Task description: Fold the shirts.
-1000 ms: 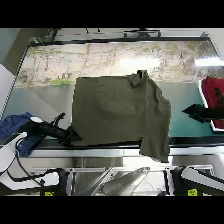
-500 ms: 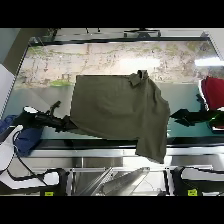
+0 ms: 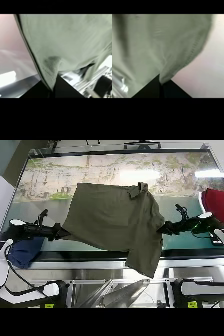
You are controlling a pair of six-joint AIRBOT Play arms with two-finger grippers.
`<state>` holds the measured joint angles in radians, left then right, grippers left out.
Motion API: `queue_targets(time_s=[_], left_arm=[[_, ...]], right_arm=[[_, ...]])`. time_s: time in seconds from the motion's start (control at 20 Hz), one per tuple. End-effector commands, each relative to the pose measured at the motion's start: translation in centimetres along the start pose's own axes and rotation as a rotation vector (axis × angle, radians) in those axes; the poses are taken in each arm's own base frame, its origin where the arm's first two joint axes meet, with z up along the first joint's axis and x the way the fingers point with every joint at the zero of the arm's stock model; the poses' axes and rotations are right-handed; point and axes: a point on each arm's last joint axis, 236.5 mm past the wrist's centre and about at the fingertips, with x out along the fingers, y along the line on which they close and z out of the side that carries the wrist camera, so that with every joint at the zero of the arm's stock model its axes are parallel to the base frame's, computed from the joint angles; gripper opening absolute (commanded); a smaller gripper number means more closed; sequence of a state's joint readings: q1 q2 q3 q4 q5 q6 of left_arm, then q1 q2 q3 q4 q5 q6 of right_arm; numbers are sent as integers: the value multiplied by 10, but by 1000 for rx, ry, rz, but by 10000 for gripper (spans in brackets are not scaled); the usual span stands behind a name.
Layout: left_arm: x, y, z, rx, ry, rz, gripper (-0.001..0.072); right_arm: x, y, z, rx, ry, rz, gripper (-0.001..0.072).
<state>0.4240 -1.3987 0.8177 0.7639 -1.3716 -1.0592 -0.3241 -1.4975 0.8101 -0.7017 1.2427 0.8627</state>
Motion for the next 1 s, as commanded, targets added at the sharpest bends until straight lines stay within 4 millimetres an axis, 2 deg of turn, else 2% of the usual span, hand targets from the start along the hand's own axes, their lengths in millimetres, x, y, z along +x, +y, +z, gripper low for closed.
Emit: queue_targets(time_s=[0.0,0.05,0.1,0.15,0.2,0.25,0.35,0.4,0.5,0.55,0.65,0.7,0.75,0.85,0.95], left_arm=[[-14,-31,15,35,-51,-104,18],[-26,-46,22,65,-81,-133,17],[-40,-70,29,115,-123,-183,18],[-57,-103,33,190,-173,-258,18],[-80,-144,34,286,-235,-355,17],[-109,-190,27,412,-293,-454,17],[-178,-281,-2,665,-448,-626,18],[-216,-323,-27,809,-537,-680,18],[-276,-385,-86,1069,-692,-697,19],[-295,-405,-109,1175,-765,-644,19],[-326,-434,-140,1321,-947,-466,20],[-335,-440,-144,1353,-1012,-372,20],[-340,-435,-139,1342,-1057,-256,20],[-347,-415,-116,1252,-1099,-103,20],[-343,-397,-94,1177,-1067,-144,20]], right_arm=[[-31,34,8,-67,-65,16,35],[-53,44,16,-101,-126,3,35],[-79,60,25,-129,-198,2,35],[-105,83,32,-174,-273,24,35],[-134,115,38,-232,-362,64,35],[-163,149,42,-298,-456,102,35],[-230,233,36,-491,-680,170,35],[-263,278,23,-605,-789,193,36],[-322,361,-16,-848,-1006,151,36],[-344,391,-34,-933,-1108,86,36],[-380,442,-67,-1112,-1308,-82,36],[-394,461,-80,-1180,-1391,-151,36],[-405,472,-87,-1227,-1451,-221,36],[-415,466,-79,-1206,-1477,-256,36],[-411,437,-47,-1119,-1384,-191,36]])
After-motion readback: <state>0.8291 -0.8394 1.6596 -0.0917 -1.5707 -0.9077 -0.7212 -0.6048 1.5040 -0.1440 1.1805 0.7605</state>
